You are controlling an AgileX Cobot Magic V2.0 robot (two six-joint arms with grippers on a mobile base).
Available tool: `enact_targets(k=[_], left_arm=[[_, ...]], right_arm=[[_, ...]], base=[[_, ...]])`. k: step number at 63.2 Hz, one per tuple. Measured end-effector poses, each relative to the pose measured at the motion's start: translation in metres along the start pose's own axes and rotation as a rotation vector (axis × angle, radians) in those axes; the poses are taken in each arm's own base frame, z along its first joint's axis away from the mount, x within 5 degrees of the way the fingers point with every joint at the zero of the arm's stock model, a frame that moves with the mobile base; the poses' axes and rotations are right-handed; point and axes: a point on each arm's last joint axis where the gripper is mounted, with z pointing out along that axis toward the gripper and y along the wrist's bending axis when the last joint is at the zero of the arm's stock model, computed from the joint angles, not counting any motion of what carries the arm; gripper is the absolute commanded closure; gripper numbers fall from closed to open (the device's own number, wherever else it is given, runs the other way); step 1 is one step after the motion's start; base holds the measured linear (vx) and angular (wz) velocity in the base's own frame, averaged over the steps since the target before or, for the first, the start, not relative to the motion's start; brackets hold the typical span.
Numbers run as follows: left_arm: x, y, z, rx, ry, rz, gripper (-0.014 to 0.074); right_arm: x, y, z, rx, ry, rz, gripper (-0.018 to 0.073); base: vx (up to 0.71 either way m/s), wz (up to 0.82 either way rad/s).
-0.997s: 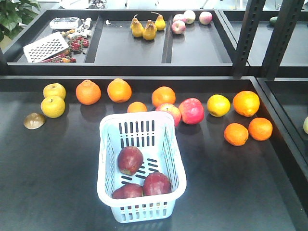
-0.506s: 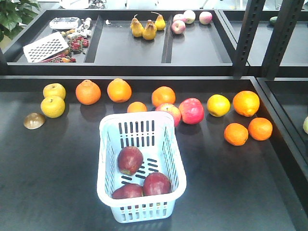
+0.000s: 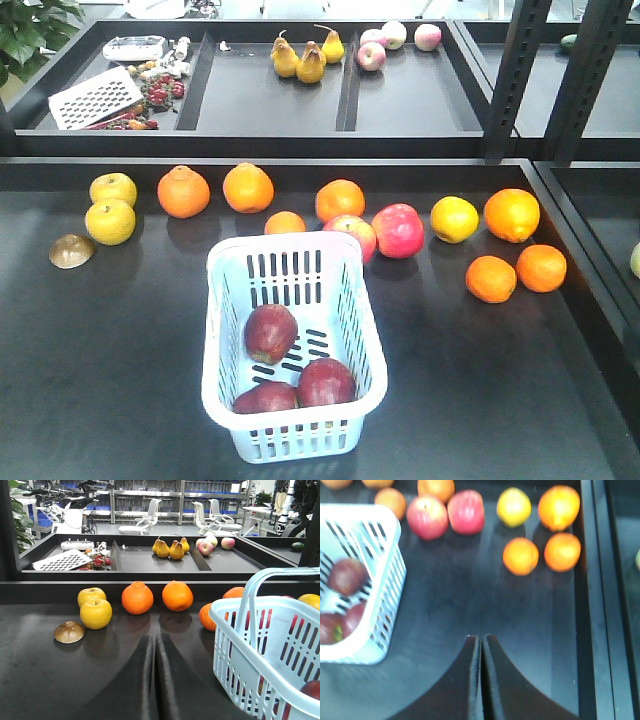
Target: Pick three apples into basket with both arms
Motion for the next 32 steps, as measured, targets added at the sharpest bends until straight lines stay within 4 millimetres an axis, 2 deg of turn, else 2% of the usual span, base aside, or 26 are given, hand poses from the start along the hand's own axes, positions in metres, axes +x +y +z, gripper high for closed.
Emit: enact_targets(k=[12, 21, 32], left_arm=[[0.0, 0.0, 0.0, 0.0, 0.0, 0.0, 0.0603], [0.0, 0.0, 0.0, 0.0, 0.0, 0.0, 0.0603], [0.0, 0.0, 0.0, 0.0, 0.0, -0.001, 0.0603]], right_arm=[[0.042, 0.001, 0.008, 0.012, -0.24, -0.002, 0.0568], [0.084, 0.002, 0.013, 0.02, -0.42, -0.002, 0.0568], [0.133, 0.004, 0.02, 0.025, -0.554, -0.002, 0.0568]], base=[[0.0, 0.0], [0.0, 0.0], [0.0, 0.0]])
